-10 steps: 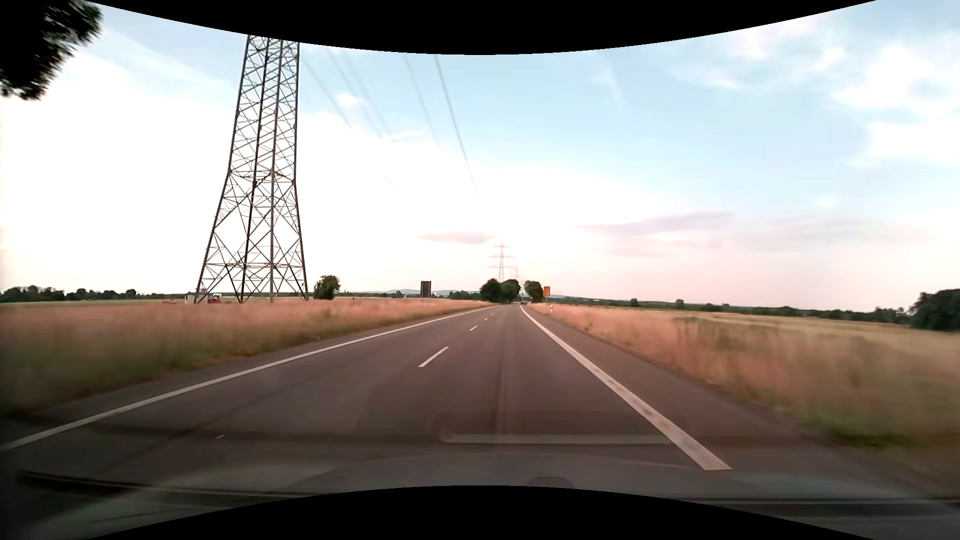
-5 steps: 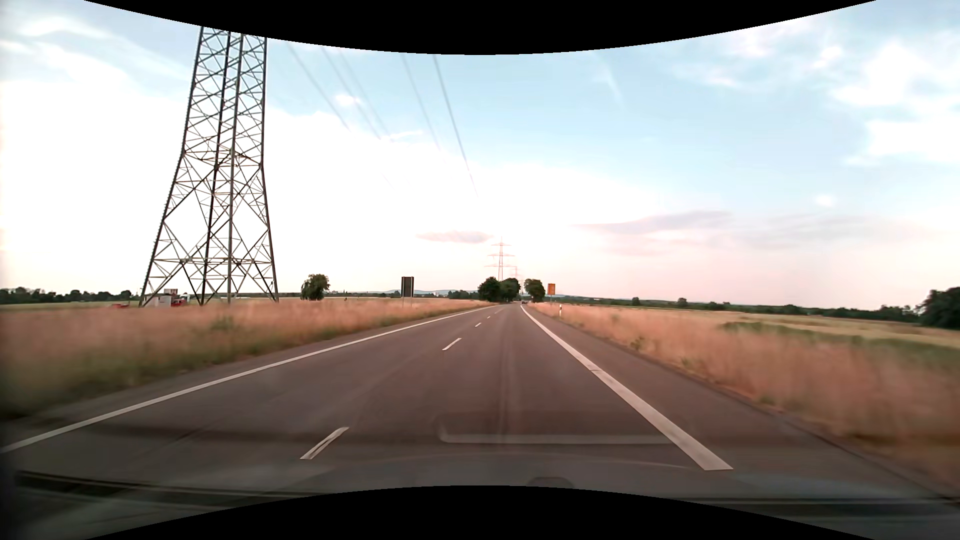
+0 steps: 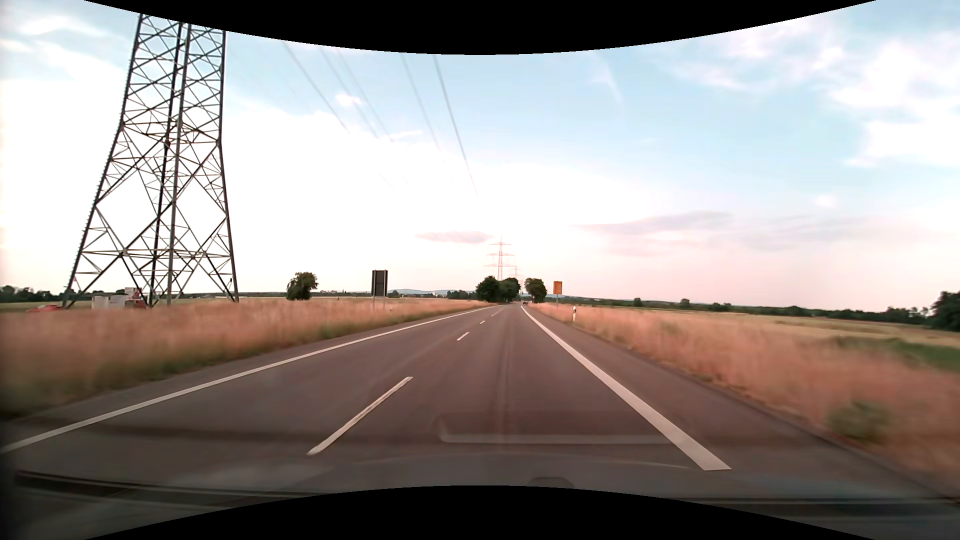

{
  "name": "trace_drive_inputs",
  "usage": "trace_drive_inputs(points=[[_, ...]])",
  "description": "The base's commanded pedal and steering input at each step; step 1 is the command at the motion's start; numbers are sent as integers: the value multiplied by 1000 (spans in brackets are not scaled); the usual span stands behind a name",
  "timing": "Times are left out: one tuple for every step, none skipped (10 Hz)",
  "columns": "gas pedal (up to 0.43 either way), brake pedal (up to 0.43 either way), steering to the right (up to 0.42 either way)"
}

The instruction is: Follow the waypoints while adhering to traffic rules and regulations

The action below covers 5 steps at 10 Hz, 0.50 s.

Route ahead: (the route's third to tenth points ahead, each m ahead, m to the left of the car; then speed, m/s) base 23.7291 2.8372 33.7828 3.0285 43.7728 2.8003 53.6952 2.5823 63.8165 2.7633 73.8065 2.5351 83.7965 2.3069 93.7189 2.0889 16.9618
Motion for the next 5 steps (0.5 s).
trace_drive_inputs(points=[[39,0,-1],[39,0,-1],[47,0,-1],[47,0,-1],[47,0,-1]])
